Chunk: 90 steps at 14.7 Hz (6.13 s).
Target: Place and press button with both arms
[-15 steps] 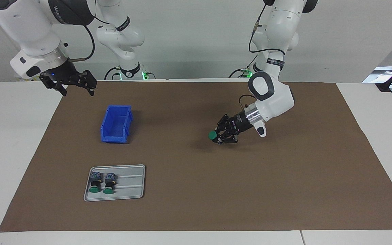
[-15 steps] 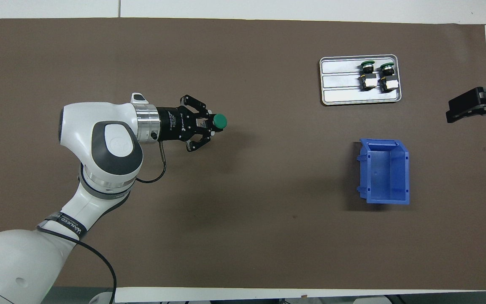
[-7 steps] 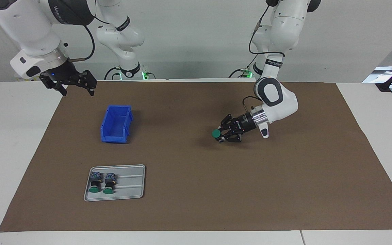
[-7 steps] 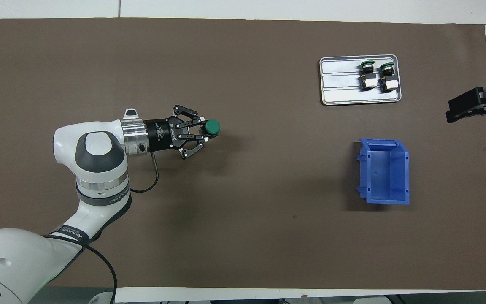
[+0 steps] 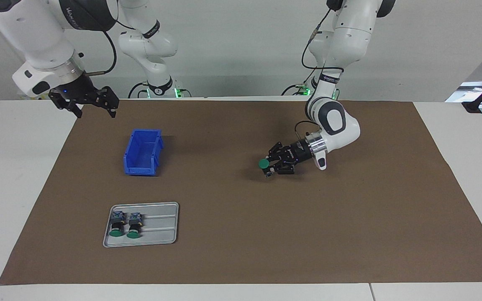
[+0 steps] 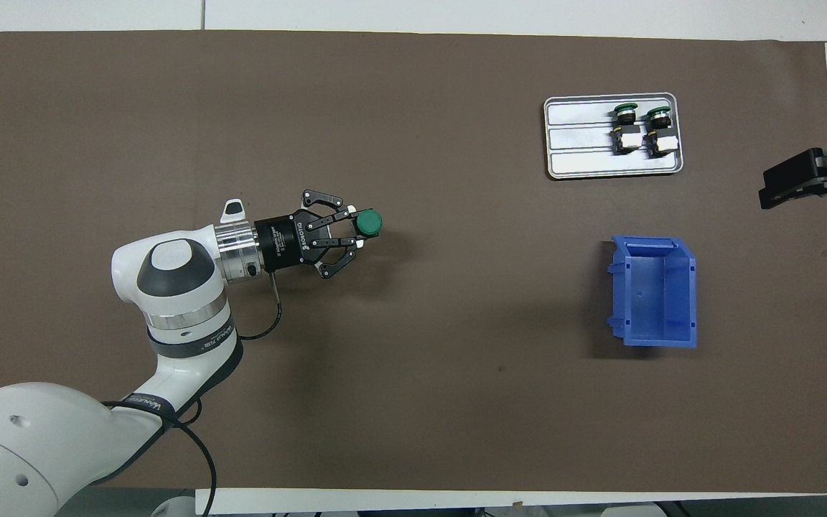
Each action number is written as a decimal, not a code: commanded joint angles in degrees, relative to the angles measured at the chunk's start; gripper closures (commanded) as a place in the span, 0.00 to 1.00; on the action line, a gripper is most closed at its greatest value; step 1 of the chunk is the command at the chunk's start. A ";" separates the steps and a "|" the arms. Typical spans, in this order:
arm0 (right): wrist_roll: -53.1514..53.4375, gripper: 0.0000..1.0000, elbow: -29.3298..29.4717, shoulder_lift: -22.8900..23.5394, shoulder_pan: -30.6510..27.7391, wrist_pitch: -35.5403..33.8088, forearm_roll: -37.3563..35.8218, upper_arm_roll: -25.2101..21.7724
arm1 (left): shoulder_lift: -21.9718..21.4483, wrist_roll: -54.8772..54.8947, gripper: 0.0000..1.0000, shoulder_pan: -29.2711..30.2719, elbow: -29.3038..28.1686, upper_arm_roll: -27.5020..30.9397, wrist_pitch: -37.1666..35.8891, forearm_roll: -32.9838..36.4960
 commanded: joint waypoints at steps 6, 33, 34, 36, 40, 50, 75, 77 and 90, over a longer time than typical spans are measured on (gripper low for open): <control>-0.99 0.01 -1.78 -1.36 -0.78 0.87 -0.03 0.57 | 2.93 4.07 1.00 -1.59 -0.08 0.21 -2.67 -6.76; -0.99 0.01 -1.78 -1.36 -0.78 0.87 -0.03 0.57 | 4.69 7.42 0.94 -2.83 -0.70 0.21 -1.62 -9.14; -0.99 0.01 -1.78 -1.36 -0.78 0.87 -0.03 0.57 | 4.69 7.42 0.92 -2.74 -0.79 0.21 -1.70 -9.14; -0.99 0.01 -1.78 -1.36 -0.78 0.87 -0.03 0.57 | 4.60 7.42 0.88 -2.39 -1.05 0.21 -2.06 -9.14; -0.99 0.01 -1.78 -1.36 -0.78 0.87 -0.03 0.57 | 4.51 7.42 0.82 -2.21 -1.23 0.21 -2.06 -9.14; -0.99 0.01 -1.78 -1.36 -0.78 0.87 -0.03 0.57 | 3.63 7.07 0.00 -1.42 -1.84 0.21 -1.62 -9.14; -0.99 0.01 -1.78 -1.36 -0.78 0.87 -0.03 0.57 | -14.47 -10.41 0.00 4.99 -4.49 0.92 8.93 36.34; -0.99 0.01 -1.78 -1.36 -0.78 0.87 -0.03 0.57 | -14.38 -13.05 0.00 5.08 -2.82 0.92 8.75 43.56; -0.99 0.01 -1.78 -1.36 -0.78 0.87 -0.03 0.57 | -15.26 -13.68 0.00 8.16 8.61 0.92 -1.97 85.85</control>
